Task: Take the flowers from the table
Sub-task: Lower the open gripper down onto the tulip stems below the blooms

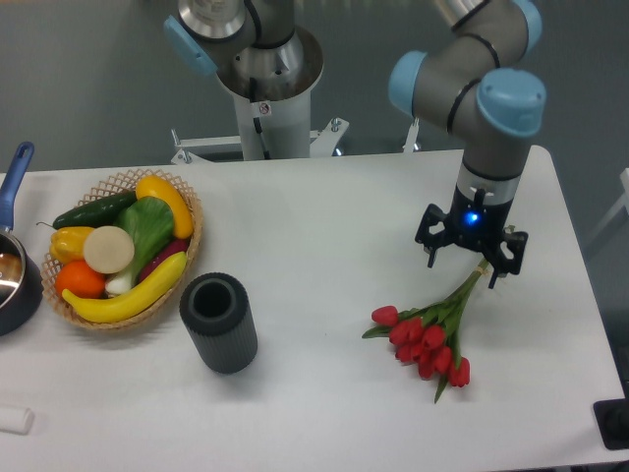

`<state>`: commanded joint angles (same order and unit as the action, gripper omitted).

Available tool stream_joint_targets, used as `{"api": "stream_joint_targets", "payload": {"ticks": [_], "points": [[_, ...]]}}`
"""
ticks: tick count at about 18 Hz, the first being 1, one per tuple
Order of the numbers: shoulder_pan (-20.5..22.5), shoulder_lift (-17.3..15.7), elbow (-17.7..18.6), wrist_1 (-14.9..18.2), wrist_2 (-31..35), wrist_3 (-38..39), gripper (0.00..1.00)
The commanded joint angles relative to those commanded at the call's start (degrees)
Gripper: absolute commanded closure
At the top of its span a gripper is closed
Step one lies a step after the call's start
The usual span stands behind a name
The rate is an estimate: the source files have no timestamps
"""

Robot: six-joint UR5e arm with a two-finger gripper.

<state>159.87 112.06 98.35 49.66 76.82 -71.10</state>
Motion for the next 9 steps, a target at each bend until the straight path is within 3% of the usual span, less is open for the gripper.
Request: {"api": "stream_joint_targets", "payload": {"ticks": [5, 9], "points": [[0.0, 1.9, -0.3, -0.3, 0.1, -0.2, 0.00], [0.0, 3.8, -0.5, -0.4, 3.8, -6.0, 0.00]]}}
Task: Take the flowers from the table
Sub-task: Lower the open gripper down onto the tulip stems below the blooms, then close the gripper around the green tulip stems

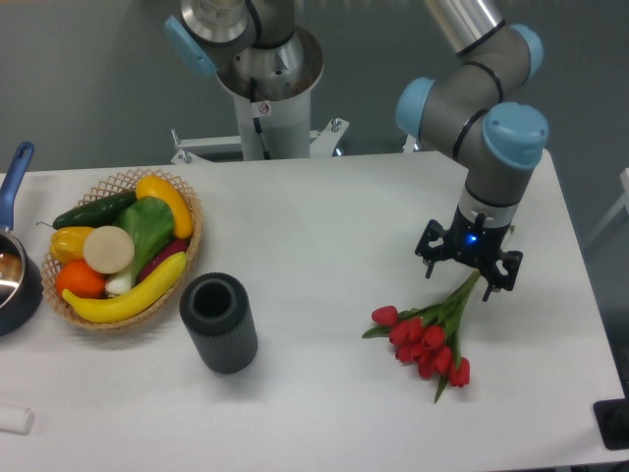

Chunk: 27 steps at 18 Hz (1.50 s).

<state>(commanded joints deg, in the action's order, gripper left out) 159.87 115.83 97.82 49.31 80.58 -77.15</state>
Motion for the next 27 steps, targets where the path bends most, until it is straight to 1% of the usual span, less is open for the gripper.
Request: {"api": "stream_joint_targets", "payload": {"ticks": [2, 3, 9, 11, 13, 15, 18, 23, 24, 26, 27], "points": [[-0.1, 2.0, 0.0, -0.3, 1.7, -2.4, 0.00], [-0.2, 2.0, 0.2, -0.8, 2.3, -2.6, 0.00], [-0.3, 2.5, 0.3, -1.0, 2.4, -2.2, 0.00], [-0.4, 2.8, 0.4, -1.1, 2.5, -2.2, 0.00], [-0.4, 4.0, 0.4, -1.6, 2.9, -2.5, 0.00], [-0.4, 4.0, 0.4, -1.8, 4.2, -2.3, 0.00], [-0.4, 4.2, 0.5, -1.8, 4.3, -2.2, 0.00], [-1.3, 5.3, 0.4, -3.3, 4.5, -1.5, 0.00], [-1.3, 5.2, 0.5, -3.4, 4.5, -1.3, 0.04], [-1.3, 5.2, 0.3, -3.4, 4.5, -1.3, 0.18], [-1.3, 5.2, 0.0, -3.4, 4.4, -1.3, 0.23]]}}
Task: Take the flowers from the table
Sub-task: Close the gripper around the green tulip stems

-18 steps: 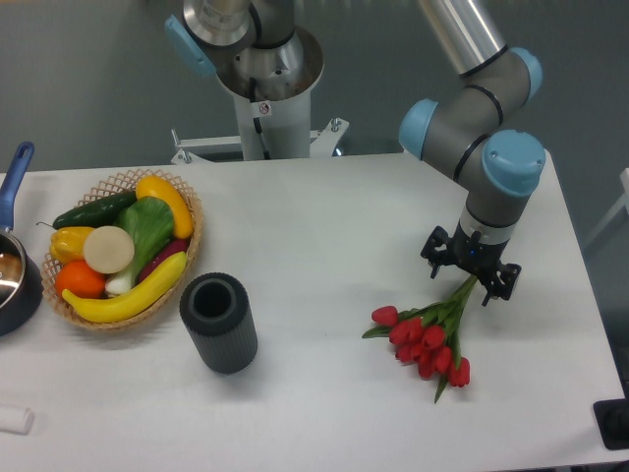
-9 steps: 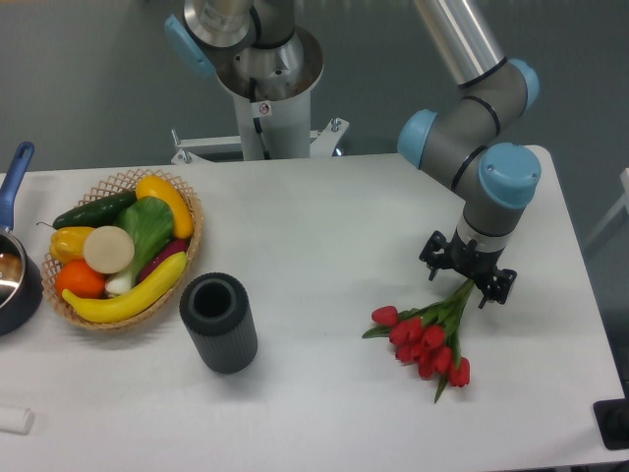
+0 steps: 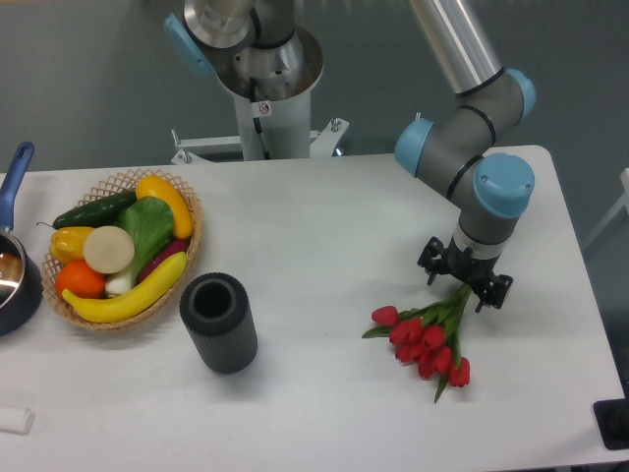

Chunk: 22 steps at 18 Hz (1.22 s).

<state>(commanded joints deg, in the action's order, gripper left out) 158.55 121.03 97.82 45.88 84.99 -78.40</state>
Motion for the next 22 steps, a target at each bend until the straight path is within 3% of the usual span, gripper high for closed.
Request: {"api": "stream_joint_targets", "payload": {"ticks": [8, 22], "points": [[0.2, -0.4, 0.0, 0.0, -0.1, 0.4, 0.61], [0.4, -0.8, -0.2, 0.0, -0.4, 1.1, 0.72]]}}
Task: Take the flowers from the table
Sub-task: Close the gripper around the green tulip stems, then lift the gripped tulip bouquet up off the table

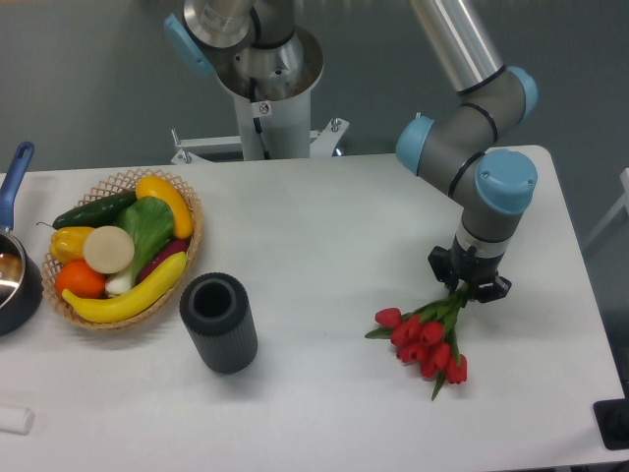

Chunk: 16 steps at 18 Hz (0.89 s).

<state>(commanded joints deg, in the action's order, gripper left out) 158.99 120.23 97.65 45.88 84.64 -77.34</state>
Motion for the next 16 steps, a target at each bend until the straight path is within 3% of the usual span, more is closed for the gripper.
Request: {"api": "stream_joint_targets", "payload": {"ticks": [5, 16], "points": [[0.0, -0.4, -0.1, 0.0, 0.0, -0.2, 0.75], [-0.9, -5.8, 0.4, 0.5, -2.4, 3.2, 0.75]]}}
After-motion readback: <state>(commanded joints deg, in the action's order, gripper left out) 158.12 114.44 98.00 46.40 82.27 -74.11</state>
